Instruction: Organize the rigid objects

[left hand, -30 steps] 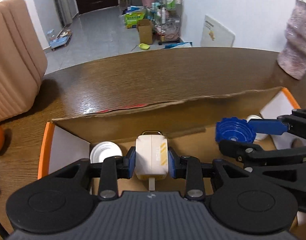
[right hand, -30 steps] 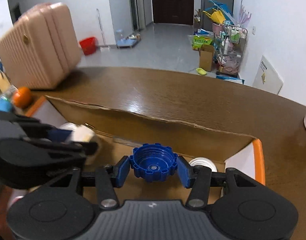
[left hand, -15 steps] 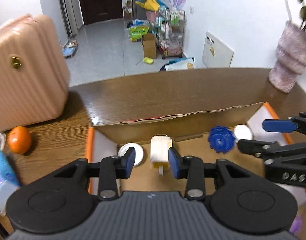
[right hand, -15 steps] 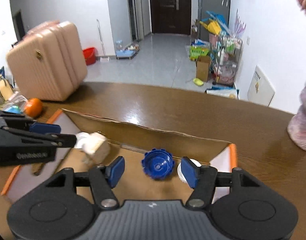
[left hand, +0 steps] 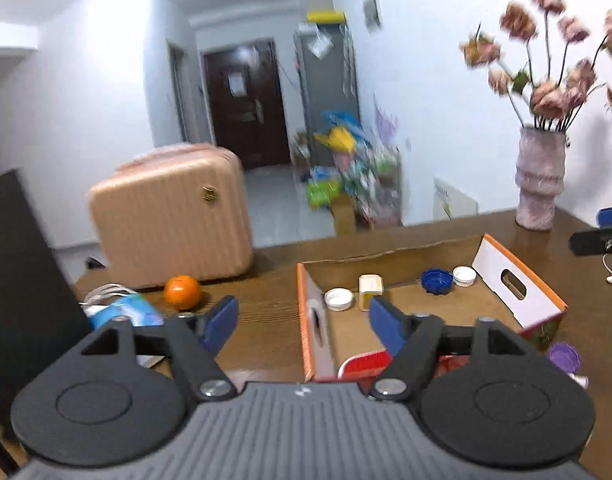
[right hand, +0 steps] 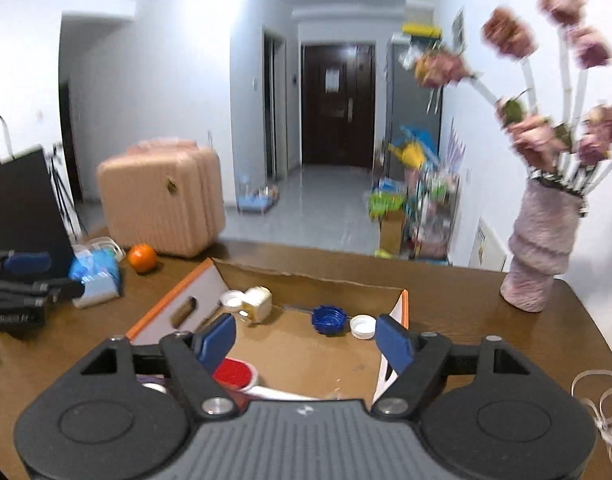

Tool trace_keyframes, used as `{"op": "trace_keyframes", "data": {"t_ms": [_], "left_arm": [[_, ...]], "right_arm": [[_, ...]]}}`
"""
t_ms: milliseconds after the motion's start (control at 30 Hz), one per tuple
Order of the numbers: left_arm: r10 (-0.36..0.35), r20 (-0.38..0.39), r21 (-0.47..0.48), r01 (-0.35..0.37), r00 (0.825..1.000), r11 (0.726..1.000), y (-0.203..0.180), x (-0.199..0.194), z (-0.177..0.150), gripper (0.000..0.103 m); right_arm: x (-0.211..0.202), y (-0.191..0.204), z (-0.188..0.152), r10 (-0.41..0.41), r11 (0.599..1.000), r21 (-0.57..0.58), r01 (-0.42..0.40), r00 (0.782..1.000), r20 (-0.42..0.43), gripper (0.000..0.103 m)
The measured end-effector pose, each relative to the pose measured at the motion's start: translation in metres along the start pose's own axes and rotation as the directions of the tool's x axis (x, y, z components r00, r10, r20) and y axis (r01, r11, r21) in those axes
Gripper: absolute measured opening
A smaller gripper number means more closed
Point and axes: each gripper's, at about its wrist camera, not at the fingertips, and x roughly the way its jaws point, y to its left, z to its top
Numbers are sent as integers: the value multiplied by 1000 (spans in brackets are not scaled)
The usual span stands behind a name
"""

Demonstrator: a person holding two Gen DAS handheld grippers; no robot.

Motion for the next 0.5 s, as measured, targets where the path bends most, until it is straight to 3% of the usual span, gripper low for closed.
{"op": "trace_keyframes", "data": {"t_ms": [100,267,500], "left_arm": [[49,86,-34,-46,995,998,1,-51,-44,81],[86,149,-49,-79,985,996,0,-114,-107,89],[58,160,-61,-49,985,997,-14,-171,-171,100]], "right_arm": [[-52,12,-32,10,999,38,-13,996,92,82],[-113,35,-95,-18,999,48,9,980,197,87],[-167,67,-174,-84,996,32,78,959,269,92]]}}
